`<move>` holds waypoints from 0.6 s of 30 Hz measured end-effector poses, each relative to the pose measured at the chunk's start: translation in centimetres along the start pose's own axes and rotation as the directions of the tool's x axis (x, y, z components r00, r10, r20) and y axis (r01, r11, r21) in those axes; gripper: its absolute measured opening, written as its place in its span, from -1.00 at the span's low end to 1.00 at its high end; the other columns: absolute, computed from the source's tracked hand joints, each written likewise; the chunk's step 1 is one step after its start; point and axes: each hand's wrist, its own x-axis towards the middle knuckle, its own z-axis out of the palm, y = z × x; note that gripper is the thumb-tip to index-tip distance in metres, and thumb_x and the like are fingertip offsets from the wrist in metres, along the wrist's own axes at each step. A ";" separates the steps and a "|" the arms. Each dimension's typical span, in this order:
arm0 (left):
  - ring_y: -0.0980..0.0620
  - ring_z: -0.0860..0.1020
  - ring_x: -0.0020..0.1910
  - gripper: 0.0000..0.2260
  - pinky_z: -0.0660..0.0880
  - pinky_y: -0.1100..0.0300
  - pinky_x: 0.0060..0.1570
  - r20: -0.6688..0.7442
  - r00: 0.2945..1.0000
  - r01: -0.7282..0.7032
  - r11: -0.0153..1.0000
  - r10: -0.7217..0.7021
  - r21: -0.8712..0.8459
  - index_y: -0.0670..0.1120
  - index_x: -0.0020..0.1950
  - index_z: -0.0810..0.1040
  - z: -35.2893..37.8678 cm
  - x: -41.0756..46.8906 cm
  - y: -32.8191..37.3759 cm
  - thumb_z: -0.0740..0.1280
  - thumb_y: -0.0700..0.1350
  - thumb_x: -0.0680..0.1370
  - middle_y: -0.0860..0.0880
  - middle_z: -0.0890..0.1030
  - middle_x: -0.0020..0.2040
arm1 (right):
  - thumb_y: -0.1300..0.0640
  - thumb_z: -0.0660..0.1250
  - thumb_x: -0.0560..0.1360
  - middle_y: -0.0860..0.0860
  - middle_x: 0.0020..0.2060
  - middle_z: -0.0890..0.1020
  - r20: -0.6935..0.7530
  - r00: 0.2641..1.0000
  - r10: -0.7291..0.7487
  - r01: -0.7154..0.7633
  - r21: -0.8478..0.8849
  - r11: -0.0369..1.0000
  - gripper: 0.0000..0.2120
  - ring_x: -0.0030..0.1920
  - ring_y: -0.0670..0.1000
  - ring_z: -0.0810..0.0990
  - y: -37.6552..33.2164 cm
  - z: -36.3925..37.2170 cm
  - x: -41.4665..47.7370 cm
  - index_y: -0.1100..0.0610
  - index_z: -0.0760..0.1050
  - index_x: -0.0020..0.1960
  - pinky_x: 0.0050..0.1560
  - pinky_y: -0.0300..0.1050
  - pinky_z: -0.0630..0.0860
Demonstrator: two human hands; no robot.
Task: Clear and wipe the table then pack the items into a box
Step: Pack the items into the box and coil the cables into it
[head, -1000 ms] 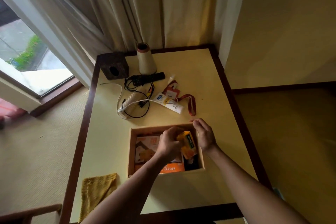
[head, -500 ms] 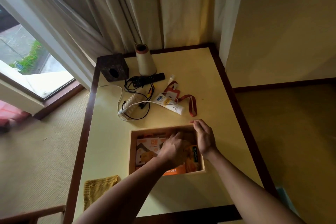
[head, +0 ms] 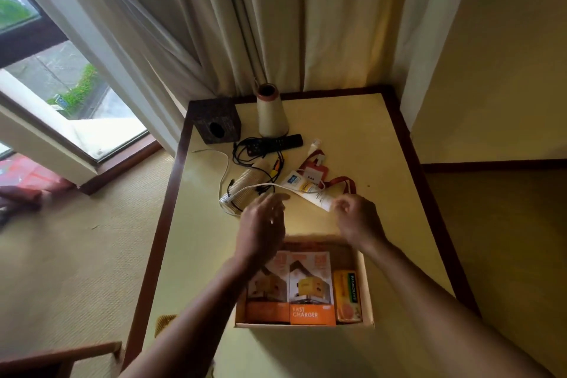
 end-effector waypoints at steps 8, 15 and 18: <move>-0.17 0.50 0.26 -0.61 0.54 -0.13 0.19 0.220 0.837 0.367 0.812 -0.501 0.453 -0.06 0.42 0.43 -0.9 11.1 -10.0 0.33 -0.04 0.60 -0.18 0.50 0.33 | -0.08 0.38 0.40 0.16 0.23 0.53 0.194 0.976 0.099 0.015 -0.516 0.857 -0.48 0.33 0.18 0.42 0.2 5.1 8.3 0.17 0.46 0.27 0.43 0.11 0.31; -0.12 0.51 0.26 -0.54 0.23 -0.29 0.39 0.392 0.742 0.186 0.729 -0.544 0.659 -0.02 0.31 0.46 0.3 12.8 -11.6 0.36 0.22 0.54 -0.08 0.57 0.25 | -0.02 0.42 0.48 0.16 0.35 0.47 0.220 0.962 0.164 -0.054 -0.434 0.899 -0.34 0.37 0.19 0.42 -0.1 5.5 8.9 0.13 0.25 0.48 0.32 0.13 0.46; -0.14 0.39 0.31 -0.50 0.30 -0.28 0.36 0.376 0.805 0.071 0.704 -0.459 0.707 -0.03 0.22 0.54 -0.3 13.0 -11.4 0.42 0.27 0.44 -0.12 0.45 0.32 | -0.06 0.49 0.44 0.11 0.26 0.55 0.176 0.979 0.100 -0.025 -0.388 0.921 -0.37 0.26 0.16 0.53 -1.8 3.3 8.2 0.10 0.35 0.41 0.16 0.04 0.56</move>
